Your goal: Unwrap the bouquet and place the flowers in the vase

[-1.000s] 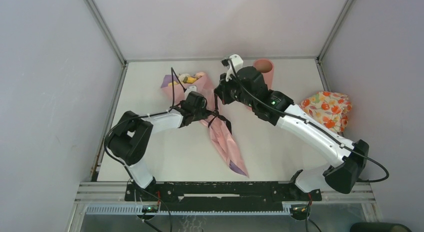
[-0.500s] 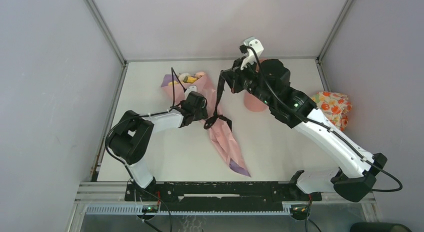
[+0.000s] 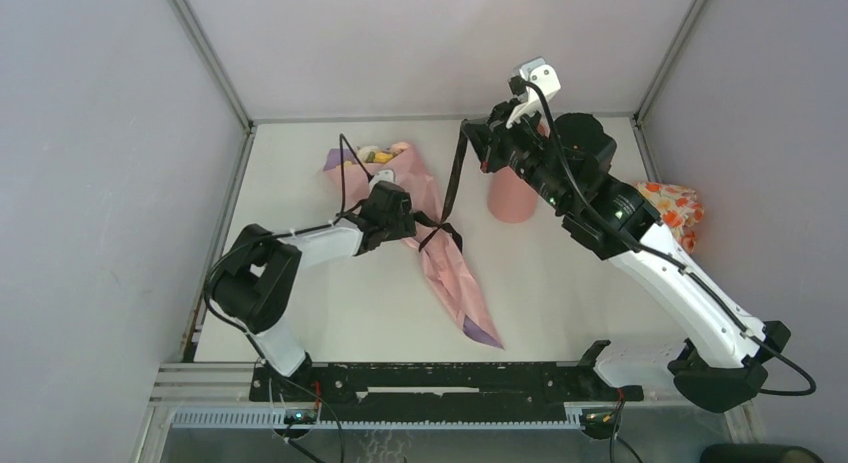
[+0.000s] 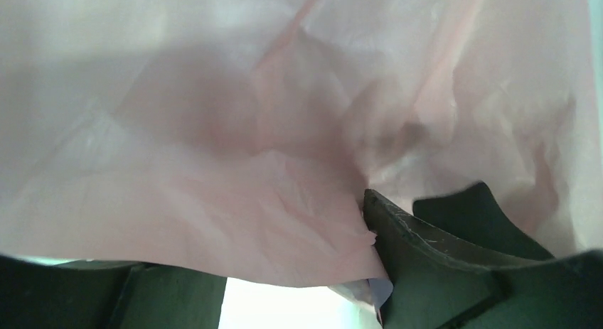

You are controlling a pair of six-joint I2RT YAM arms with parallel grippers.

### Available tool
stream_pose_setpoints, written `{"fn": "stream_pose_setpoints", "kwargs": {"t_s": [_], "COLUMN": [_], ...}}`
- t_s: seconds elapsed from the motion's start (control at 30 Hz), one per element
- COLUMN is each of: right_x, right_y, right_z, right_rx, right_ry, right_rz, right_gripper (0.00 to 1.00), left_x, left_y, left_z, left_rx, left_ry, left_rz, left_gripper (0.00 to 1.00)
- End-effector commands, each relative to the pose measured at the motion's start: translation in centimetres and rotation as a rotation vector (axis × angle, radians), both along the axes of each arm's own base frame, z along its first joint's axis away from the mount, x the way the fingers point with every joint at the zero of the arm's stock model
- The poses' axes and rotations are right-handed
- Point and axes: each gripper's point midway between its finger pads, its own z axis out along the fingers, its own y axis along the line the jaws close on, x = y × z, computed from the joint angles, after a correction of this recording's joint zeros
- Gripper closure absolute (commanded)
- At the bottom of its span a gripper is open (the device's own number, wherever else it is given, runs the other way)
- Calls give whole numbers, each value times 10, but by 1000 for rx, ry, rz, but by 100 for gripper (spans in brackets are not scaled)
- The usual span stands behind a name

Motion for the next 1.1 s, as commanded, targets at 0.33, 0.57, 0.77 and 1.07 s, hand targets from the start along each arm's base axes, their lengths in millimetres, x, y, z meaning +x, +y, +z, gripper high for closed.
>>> {"fn": "stream_pose_setpoints", "kwargs": {"t_s": [0.33, 0.57, 0.77, 1.07], "right_x": [49, 90, 116, 143], "right_y": [-14, -1, 34, 99], "right_z": [-42, -67, -50, -46], "right_rx": [18, 21, 43, 49], "right_ry": [147, 230, 226, 250], "right_rz": [-71, 0, 95, 219], "right_gripper": [100, 100, 100, 100], "left_x": [-32, -63, -85, -101], "left_y": [-8, -41, -55, -52], "left_z": [94, 134, 130, 152], "left_rx": [-165, -158, -200, -245], "left_ry": [-158, -273, -288, -392], "left_rz": [-138, -311, -367, -387], "left_gripper": [29, 28, 28, 30]}}
